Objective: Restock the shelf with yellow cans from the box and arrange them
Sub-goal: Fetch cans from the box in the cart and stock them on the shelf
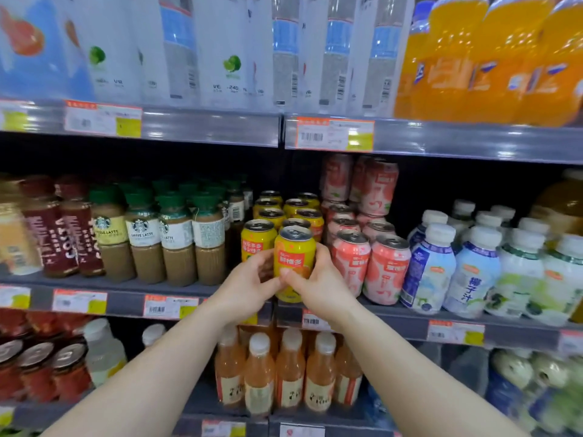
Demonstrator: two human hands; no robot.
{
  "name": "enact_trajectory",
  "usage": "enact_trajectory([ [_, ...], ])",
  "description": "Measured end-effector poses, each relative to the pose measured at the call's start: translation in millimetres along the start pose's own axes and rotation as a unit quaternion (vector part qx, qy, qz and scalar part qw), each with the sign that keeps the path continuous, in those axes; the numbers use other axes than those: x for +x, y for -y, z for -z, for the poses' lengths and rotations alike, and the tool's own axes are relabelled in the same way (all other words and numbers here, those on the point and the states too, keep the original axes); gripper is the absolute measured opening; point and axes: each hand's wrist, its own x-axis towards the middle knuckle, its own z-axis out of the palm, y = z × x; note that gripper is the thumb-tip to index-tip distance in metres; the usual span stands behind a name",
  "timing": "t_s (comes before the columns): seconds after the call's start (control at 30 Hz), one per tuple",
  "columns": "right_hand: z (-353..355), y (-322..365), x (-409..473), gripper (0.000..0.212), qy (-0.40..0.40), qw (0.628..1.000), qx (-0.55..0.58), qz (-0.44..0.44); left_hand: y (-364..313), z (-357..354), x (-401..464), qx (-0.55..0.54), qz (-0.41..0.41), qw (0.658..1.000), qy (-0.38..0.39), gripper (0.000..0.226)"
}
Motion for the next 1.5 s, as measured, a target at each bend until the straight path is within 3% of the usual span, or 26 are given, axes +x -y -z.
enact_trajectory([
  [0.1, -6, -1, 3, 0.068, -0.004, 0.999, 0.034, -0.013, -2, 5, 5, 0.010, 0.000, 1.000, 0.025, 0.049],
  [0.33, -14, -10, 9, 0.069, -0.026, 0.999, 0.030, -0.028, 6, 13, 14, 0.118, -0.002, 0.993, 0.031, 0.066],
  [0.7, -24, -7, 23, 0.073, -0.025, 0.999, 0.018, -0.015, 13, 17, 16, 0.136, -0.007, 0.991, -0.006, 0.043],
  [0.83, -26, -4, 30, 0.071, -0.018, 0.999, 0.040, -0.015, 17, 21, 11, 0.145, 0.015, 0.989, -0.022, 0.058],
  [1.03, -27, -4, 37, 0.097, -0.031, 0.982, 0.172, -0.066, 18, 35, 3, 0.152, 0.027, 0.986, -0.058, 0.058],
  [1.17, -26, -3, 47, 0.073, -0.033, 0.972, 0.205, -0.108, 20, 37, 0, 0.162, 0.032, 0.985, -0.038, 0.061],
  [1.3, -27, -6, 43, 0.046, 0.008, 0.977, 0.200, -0.073, 22, 34, 0, 0.166, 0.038, 0.985, -0.016, 0.065],
  [1.5, -25, -13, 41, 0.061, -0.003, 0.995, 0.071, -0.068, 22, 32, 2, 0.167, 0.036, 0.985, -0.017, 0.065],
])
